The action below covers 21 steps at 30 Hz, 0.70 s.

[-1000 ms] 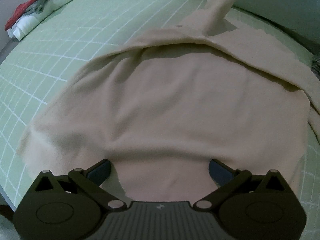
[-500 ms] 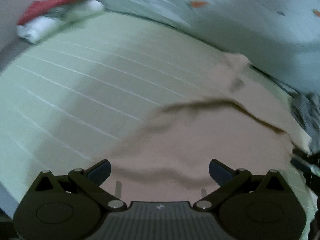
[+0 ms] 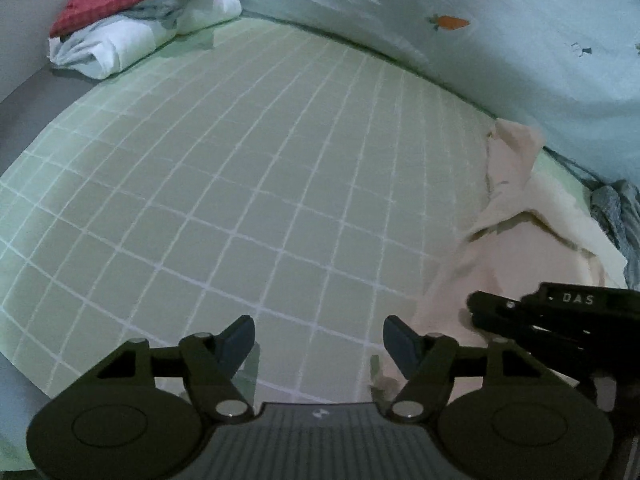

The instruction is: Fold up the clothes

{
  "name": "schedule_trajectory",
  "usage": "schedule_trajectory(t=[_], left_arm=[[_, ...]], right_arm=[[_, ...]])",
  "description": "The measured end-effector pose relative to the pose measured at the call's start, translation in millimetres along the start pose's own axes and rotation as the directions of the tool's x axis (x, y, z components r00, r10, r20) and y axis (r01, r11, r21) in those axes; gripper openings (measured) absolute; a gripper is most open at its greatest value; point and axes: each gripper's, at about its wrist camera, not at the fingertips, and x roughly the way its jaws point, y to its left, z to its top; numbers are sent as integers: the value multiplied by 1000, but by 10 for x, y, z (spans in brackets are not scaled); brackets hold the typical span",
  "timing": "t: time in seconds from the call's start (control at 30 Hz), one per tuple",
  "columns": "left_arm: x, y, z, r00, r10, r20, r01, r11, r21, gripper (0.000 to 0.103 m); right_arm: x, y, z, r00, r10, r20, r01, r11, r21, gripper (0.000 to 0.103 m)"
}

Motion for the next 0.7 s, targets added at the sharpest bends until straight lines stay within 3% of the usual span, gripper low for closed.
schedule_trajectory(t=[0.13,0.43,0.63,0.7], left_arm=[[23,143,27,1000,1,-16,-1,1000,-14,72],[-8,391,60,1000,3,-18,-3,1000,-23,73],[-18,465,33,999,5,-32,-6,999,-38,73],[-35,478,25,1000,3,-27,-4,999,-42,73]], right_arm=[[96,311,-108,999,-50,18,52,995,-89,31],[205,601,-190,983,-174,57,182,963,-197,32],[304,846,-341,951,-289,109,309,871,-382,33],[325,892,-391,937,-320,137,347,834,-428,20]])
